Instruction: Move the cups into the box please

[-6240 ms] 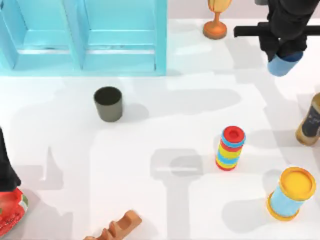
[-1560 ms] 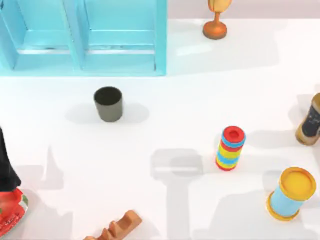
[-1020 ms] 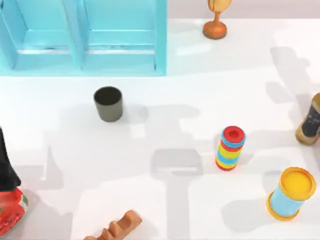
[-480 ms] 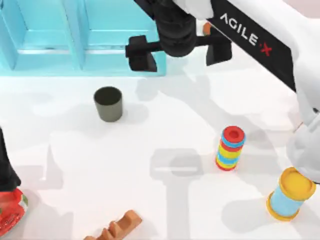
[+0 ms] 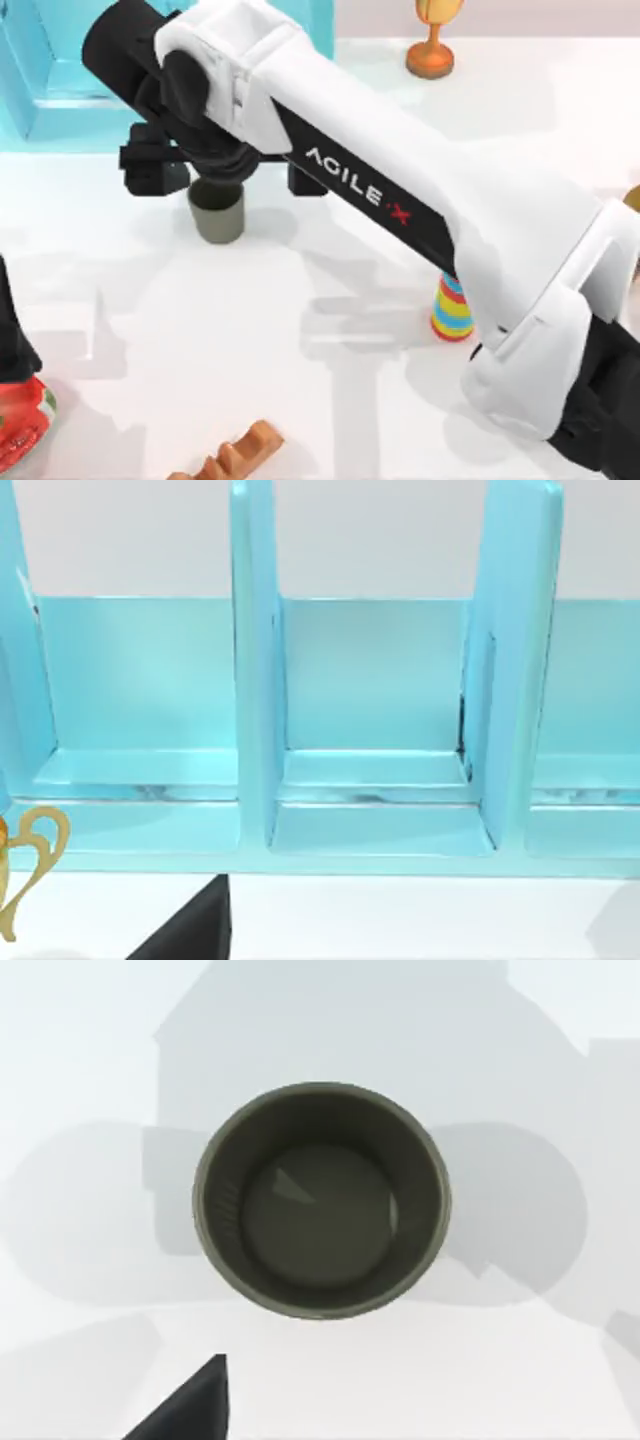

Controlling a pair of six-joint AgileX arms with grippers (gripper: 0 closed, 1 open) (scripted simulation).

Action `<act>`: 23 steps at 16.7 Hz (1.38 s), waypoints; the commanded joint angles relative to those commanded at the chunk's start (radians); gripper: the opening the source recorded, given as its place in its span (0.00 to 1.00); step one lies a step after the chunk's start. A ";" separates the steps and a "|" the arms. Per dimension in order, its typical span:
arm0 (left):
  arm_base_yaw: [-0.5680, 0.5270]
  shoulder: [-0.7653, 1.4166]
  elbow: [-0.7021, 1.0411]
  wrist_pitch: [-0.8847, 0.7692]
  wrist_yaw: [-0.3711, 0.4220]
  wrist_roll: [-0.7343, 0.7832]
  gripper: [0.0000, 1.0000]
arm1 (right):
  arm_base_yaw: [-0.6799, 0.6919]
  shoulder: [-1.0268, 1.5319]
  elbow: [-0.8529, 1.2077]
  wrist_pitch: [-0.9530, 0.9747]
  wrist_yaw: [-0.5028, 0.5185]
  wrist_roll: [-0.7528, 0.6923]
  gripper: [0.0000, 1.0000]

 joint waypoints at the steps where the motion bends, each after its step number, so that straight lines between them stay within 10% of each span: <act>1: 0.000 0.000 0.000 0.000 0.000 0.000 1.00 | 0.000 0.000 0.000 0.000 0.000 0.000 1.00; 18: 0.000 0.000 0.000 0.000 0.000 0.000 1.00 | -0.068 0.180 0.002 0.203 -0.019 -0.069 1.00; 23: 0.000 0.000 0.000 0.000 0.000 0.000 1.00 | -0.068 0.180 0.002 0.203 -0.019 -0.069 0.62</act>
